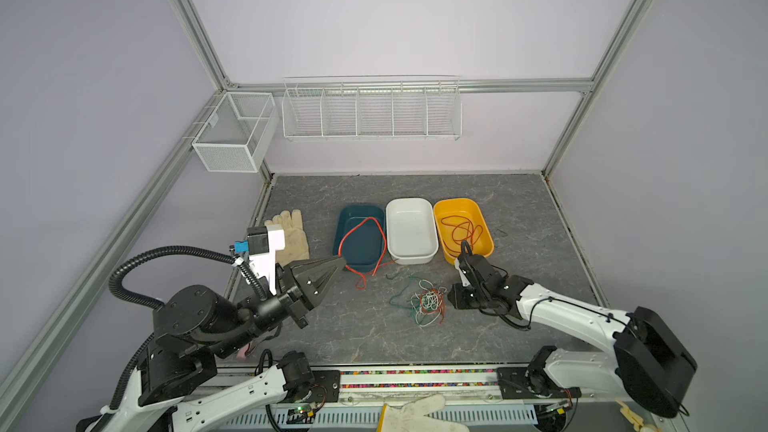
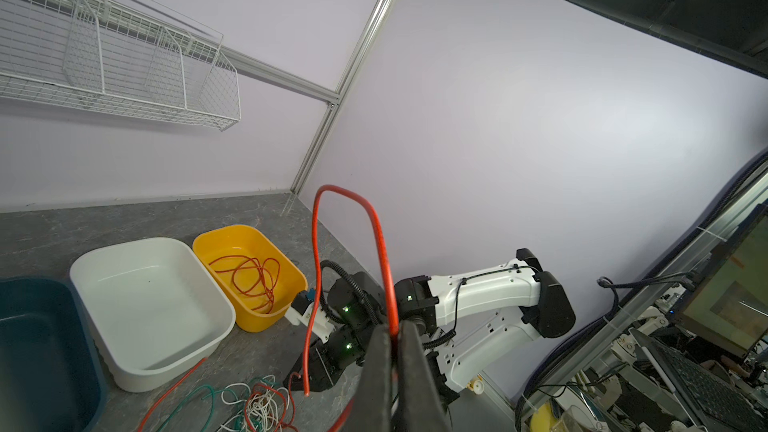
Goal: Untangle the cables
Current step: 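Draw the red wire out of the tangle with the left gripper while the right releases, then lift the red wire with the left gripper and swing it over the yellow tub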
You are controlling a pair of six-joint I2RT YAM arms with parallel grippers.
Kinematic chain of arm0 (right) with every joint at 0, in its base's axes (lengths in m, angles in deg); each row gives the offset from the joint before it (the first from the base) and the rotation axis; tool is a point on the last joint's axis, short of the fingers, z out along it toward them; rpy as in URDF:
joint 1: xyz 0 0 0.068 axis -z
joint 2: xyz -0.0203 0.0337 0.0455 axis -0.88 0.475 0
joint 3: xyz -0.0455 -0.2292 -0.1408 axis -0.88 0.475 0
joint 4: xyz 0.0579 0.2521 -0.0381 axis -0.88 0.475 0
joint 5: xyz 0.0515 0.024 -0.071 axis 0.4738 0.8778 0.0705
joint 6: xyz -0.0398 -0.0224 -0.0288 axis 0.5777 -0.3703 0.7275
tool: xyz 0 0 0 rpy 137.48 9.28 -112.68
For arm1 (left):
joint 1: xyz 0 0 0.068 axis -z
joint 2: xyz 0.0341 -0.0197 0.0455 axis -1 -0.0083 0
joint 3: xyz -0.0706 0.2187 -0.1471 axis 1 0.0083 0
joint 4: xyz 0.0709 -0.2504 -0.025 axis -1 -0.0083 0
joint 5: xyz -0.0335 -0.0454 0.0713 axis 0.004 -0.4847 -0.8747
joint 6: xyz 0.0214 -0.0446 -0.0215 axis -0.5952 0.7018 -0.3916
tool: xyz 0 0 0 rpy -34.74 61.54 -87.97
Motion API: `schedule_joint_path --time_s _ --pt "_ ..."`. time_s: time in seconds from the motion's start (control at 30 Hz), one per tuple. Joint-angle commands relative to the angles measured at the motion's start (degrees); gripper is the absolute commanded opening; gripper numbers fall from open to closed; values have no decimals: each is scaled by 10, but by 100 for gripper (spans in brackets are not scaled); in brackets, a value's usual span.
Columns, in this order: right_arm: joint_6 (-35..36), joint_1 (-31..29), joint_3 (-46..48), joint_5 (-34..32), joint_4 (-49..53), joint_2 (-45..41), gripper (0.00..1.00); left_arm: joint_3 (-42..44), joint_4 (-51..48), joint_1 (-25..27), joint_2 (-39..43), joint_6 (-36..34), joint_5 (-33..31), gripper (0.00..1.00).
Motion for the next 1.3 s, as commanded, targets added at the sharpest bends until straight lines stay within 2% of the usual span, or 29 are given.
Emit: schedule_joint_path --time_s 0.0,0.17,0.4,0.43,0.5,0.7,0.83,0.97,1.07,1.27 --pt "17 3 -17 -36 59 -44 36 4 -15 0 -13 -15 -10 0" --pt "31 3 -39 -75 124 -120 52 1 -5 0 -41 -21 -4 0" --pt "58 3 -80 -140 226 -222 98 -26 10 0 -89 -38 12 0" --pt "61 3 -88 -152 243 -236 98 -31 9 0 -98 -43 14 0" --pt "57 3 -100 -177 274 -264 89 -39 10 0 -115 -50 15 0" --pt "47 3 -138 -163 338 -314 89 -69 4 0 -183 -75 22 0" --pt "86 3 -188 -83 386 -300 89 -108 1 -3 -235 -99 33 0" --pt "109 3 -195 -3 386 -309 88 -156 -2 -20 -297 -120 68 0" --pt "121 2 -197 30 388 -320 88 -187 8 -45 -343 -116 111 0" --pt "166 1 -225 69 410 -346 88 -258 9 -73 -425 -127 145 0"
